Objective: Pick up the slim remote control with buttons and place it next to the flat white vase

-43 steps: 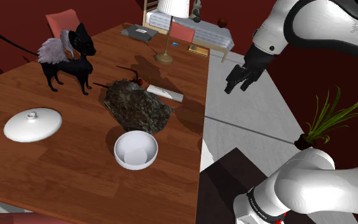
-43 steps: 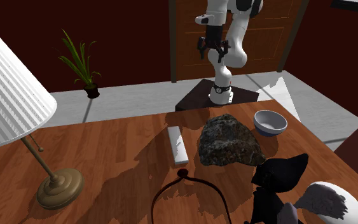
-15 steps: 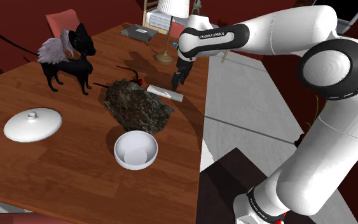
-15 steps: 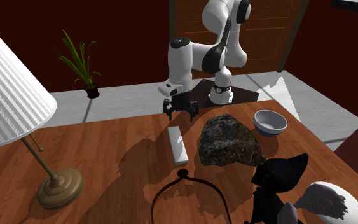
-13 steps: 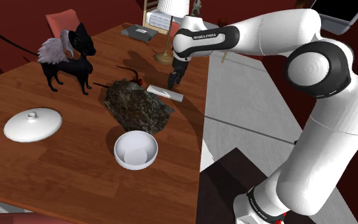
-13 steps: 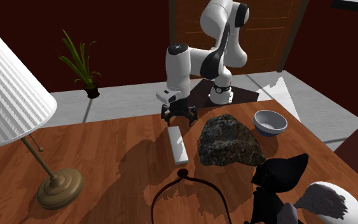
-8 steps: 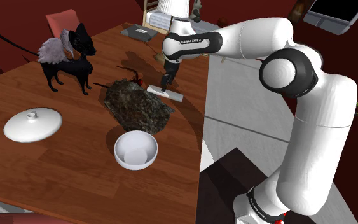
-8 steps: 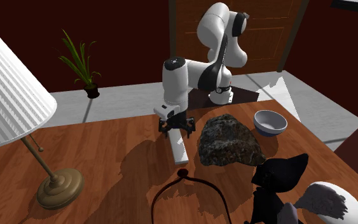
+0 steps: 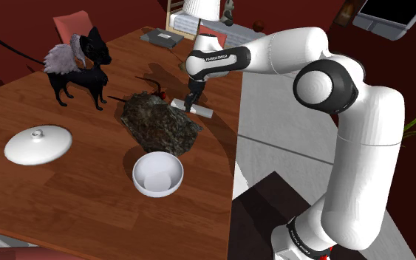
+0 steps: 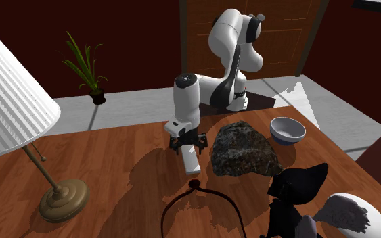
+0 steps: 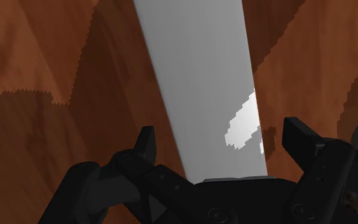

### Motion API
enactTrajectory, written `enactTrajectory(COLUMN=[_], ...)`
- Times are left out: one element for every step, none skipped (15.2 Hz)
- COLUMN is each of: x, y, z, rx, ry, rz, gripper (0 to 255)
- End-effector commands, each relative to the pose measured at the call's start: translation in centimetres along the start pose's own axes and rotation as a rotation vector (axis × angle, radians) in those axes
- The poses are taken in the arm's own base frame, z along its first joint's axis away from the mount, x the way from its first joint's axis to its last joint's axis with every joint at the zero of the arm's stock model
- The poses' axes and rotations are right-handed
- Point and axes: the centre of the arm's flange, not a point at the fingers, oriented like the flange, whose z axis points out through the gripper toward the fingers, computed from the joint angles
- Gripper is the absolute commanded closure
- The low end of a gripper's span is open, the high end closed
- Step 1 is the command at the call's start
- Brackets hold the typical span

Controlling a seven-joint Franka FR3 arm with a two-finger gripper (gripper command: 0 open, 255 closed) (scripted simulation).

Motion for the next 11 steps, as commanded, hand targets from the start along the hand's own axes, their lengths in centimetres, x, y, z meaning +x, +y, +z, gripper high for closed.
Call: enactTrajectory(x=[-0.01, -0.01, -0.01, -0.01, -0.01, -0.01, -0.01, -0.01, -0.01, -0.01, -0.02], y=[0.09, 0.09, 0.09, 0.09, 0.09, 0.08, 0.08, 0.08, 0.08, 0.07, 0.08], z=[0.12, 0.12, 0.12, 0.12, 0.12, 0.11, 0.11, 0.11, 0.12, 0.11, 0.12], rx=[0.000, 0.000, 0.000, 0.000, 0.000, 0.000, 0.000, 0.000, 0.000, 0.000, 0.000], ry=[0.001, 0.001, 0.001, 0.001, 0.001, 0.001, 0.001, 0.001, 0.001, 0.001, 0.001], rz=[0.000, 0.000, 0.000, 0.000, 0.000, 0.000, 0.000, 0.000, 0.000, 0.000, 0.000], gripper=[0, 0, 0, 0, 0, 0, 255, 255, 255, 255, 255])
